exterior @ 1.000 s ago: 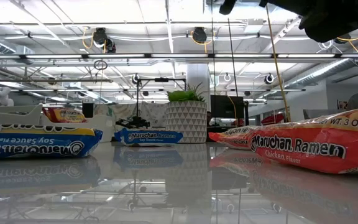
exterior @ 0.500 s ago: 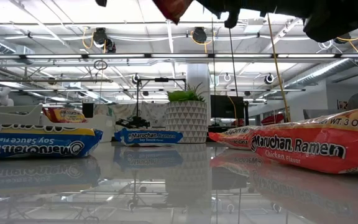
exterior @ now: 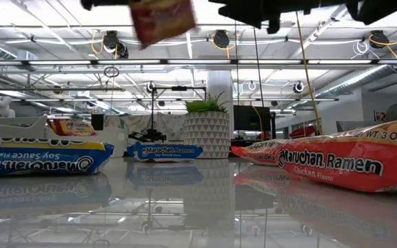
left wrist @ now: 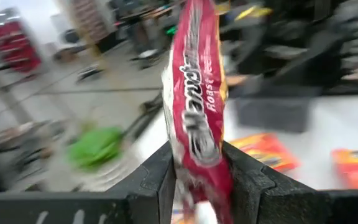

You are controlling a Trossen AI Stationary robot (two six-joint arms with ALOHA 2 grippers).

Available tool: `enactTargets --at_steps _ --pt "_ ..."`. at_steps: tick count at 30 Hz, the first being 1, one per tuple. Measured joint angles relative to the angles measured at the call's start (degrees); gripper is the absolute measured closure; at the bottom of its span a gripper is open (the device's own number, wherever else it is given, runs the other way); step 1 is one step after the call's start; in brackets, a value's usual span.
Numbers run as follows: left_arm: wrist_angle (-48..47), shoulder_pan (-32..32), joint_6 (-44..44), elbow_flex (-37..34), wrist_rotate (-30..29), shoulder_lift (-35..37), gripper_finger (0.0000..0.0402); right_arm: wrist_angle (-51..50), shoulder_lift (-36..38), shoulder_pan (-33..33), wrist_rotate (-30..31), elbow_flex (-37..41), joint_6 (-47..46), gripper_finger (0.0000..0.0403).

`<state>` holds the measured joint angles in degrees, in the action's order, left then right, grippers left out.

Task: Sort Maruchan noodles
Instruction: Put the red noodle pack into the white bin

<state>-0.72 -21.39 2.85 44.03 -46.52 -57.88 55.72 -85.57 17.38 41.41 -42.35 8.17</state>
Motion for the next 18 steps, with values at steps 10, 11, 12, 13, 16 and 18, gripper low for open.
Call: enactTargets --at_steps 10,11,12,13,16,18 --pt "-22.07 3.61 -10.13 0.00 -14.38 9.83 0.0292 -4.06 4.65 2.11 2.32 -0.02 0.35 0.0183" --pt "-23.80 4.48 -10.92 0.00 -14.52 10.46 0.0297 -3.83 4.64 2.22 2.34 -0.02 0.63 0.0183" --pt "-25.21 5.31 -11.63 0.00 -14.54 10.91 0.0303 -3.77 4.62 2.28 2.32 -0.02 1.05 0.0183" --pt "-26.26 6.05 -12.03 0.00 -14.50 11.23 0.0312 -3.72 4.58 2.42 2.28 -0.02 1.39 0.0183" --pt "-28.68 7.71 -12.47 0.00 -13.44 11.73 0.0331 -3.25 4.60 2.57 2.16 -0.02 1.52 0.0183" --pt "-29.47 8.44 -12.61 0.00 -13.10 11.86 0.0336 -3.27 4.60 2.54 2.13 -0.02 1.52 0.0183"
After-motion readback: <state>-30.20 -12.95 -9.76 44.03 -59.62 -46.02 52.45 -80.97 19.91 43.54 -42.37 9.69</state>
